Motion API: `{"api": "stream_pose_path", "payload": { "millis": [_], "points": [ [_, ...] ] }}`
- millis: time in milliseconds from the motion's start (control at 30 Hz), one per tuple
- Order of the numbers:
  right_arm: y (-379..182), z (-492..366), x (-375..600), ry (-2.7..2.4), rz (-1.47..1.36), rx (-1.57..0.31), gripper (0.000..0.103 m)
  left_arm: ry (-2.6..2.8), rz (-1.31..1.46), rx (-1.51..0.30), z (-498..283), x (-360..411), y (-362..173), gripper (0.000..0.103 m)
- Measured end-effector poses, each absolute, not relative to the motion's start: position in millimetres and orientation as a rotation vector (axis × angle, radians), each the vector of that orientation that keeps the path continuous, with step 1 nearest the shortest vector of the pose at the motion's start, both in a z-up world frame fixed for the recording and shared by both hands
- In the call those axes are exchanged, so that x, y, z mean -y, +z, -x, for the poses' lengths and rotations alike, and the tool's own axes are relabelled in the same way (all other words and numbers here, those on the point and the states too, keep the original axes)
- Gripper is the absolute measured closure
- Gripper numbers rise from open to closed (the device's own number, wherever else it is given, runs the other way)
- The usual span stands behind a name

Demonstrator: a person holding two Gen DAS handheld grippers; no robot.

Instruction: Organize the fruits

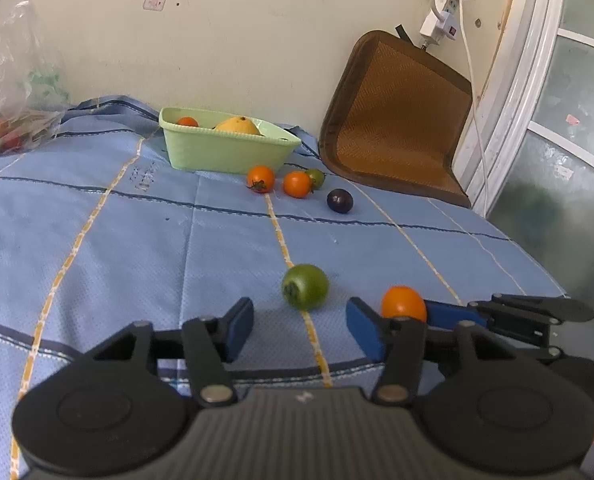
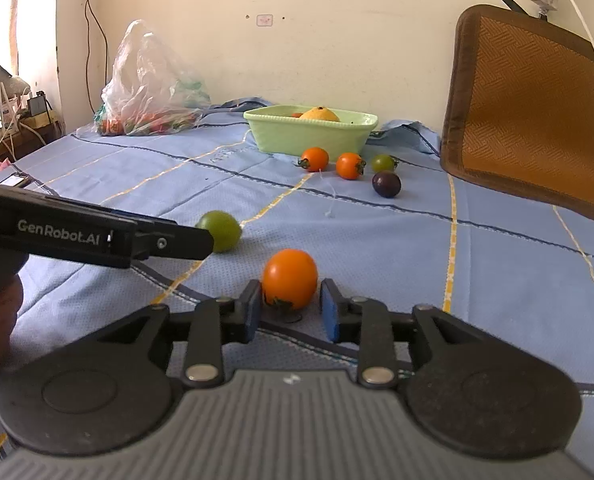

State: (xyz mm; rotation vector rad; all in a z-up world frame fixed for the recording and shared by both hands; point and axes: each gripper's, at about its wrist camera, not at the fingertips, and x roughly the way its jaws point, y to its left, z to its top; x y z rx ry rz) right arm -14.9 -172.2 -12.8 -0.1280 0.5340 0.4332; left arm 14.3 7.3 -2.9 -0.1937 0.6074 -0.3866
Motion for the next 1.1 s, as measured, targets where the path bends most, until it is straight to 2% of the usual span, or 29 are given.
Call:
{"api": "stream_pose_path", "payload": {
  "millis": [267,333,967,1033,1100],
  "points": [
    [-13,14,174,0.439,0.116,-0.537,0.067,-0.398,0.241,-0.566,-8,-15,-1,0.046],
    [-13,14,174,0.442,0.113,-0.538,0.060,-0.396,0.238,-0.562,-8,-14,0,0.046],
    [-12,15,176,0.447,0.092,-0.540,0.060,-0.370,0.142,-0.607,-34,-1,8,0.044],
    [-12,15,177,0.447,0.085,-0.538,0.060,-0.378,0.113,-0.626,-44,2,9,0.045],
    [-12,15,178,0.449,0.081,-0.539,0.060,-0.389,0.071,-0.656,-51,7,5,0.049]
  ]
}}
